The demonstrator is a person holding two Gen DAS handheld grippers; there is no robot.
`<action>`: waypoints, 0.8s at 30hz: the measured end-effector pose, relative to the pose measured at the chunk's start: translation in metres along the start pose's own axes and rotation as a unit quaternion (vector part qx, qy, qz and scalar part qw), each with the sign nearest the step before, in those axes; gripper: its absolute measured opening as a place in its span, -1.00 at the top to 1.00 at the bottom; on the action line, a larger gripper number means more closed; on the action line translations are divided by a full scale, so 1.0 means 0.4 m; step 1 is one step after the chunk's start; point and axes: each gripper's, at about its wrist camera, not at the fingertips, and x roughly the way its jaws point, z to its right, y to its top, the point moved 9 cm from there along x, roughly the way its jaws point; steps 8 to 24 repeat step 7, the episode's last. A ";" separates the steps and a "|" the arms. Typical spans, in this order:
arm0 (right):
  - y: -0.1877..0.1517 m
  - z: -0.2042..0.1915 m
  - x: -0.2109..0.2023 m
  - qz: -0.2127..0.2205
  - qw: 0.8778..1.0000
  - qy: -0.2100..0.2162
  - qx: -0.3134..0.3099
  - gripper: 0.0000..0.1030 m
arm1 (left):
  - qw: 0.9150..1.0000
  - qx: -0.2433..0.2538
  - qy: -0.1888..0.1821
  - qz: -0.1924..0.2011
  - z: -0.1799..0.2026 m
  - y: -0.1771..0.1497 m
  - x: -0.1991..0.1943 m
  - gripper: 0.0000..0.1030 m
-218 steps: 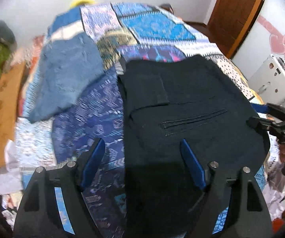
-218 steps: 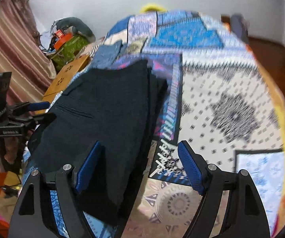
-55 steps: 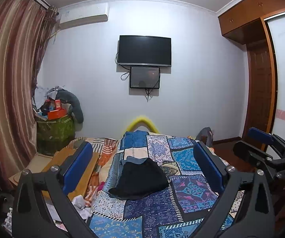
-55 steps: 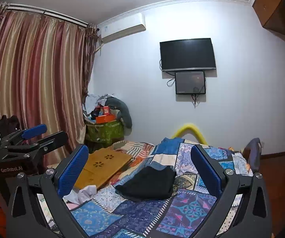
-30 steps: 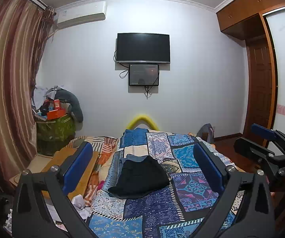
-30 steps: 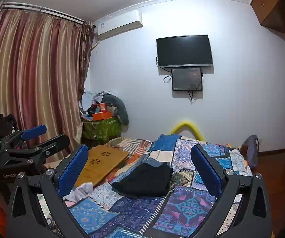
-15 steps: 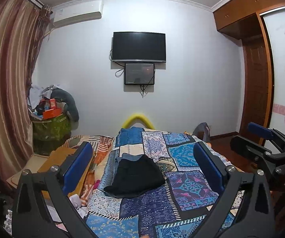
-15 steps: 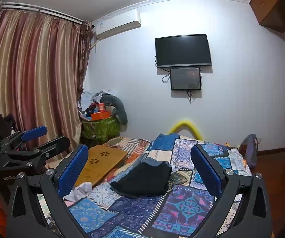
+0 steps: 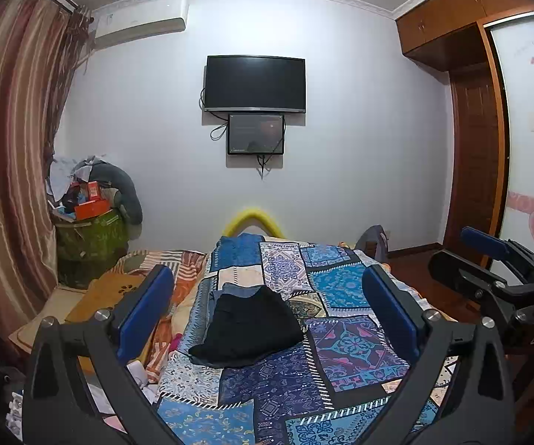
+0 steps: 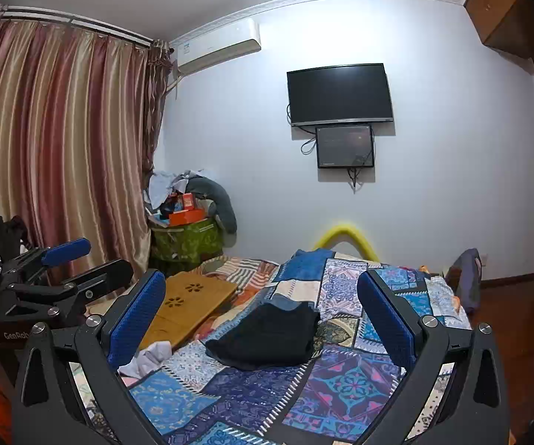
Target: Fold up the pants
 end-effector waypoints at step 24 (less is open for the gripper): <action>-0.008 0.006 0.008 -0.004 1.000 -0.001 0.004 -1.00 | 1.000 0.004 -0.007 -0.006 0.005 -0.004 0.004 -0.99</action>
